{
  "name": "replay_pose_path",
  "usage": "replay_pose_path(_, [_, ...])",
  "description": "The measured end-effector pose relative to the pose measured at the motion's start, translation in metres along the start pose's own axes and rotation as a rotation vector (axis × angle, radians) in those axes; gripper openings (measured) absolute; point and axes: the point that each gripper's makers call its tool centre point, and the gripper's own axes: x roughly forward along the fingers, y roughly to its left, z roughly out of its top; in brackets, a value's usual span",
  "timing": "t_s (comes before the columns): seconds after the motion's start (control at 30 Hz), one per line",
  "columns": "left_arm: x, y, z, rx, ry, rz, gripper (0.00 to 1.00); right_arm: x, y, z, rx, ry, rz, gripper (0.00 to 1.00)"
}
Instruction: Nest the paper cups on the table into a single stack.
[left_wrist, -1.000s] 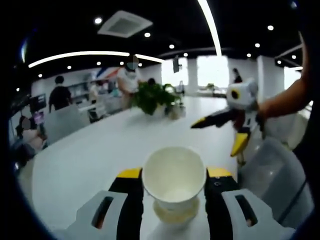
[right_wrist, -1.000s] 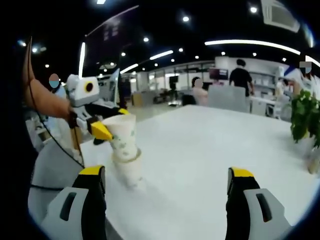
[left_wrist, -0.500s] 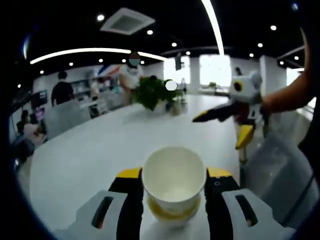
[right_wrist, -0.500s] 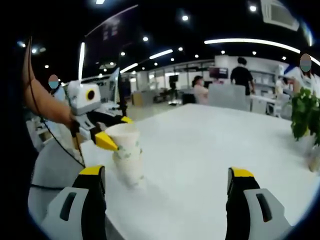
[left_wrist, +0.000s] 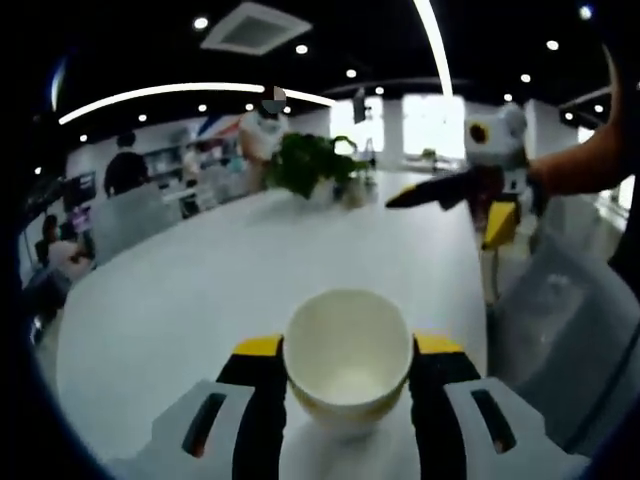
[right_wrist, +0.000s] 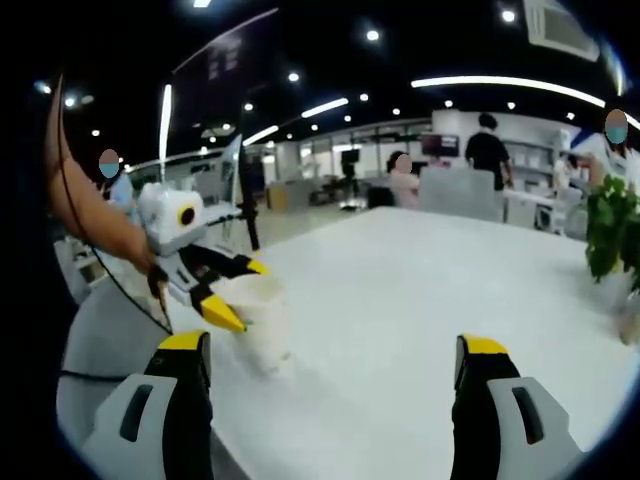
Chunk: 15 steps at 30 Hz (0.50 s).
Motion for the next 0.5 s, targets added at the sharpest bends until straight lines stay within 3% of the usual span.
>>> replay_pose_path(0.27, [0.003, -0.001, 0.001, -0.050, -0.002, -0.013, 0.51, 0.002, 0.001, 0.000, -0.001, 0.002, 0.006, 1.00])
replay_pose_path(0.43, [0.002, -0.002, 0.007, -0.031, -0.009, -0.031, 0.62, 0.004, 0.001, 0.004, 0.010, -0.002, 0.009, 1.00])
replay_pose_path(0.5, [0.000, -0.001, 0.016, -0.042, -0.029, -0.040, 0.74, 0.004, 0.001, 0.008, 0.015, -0.012, 0.012, 1.00])
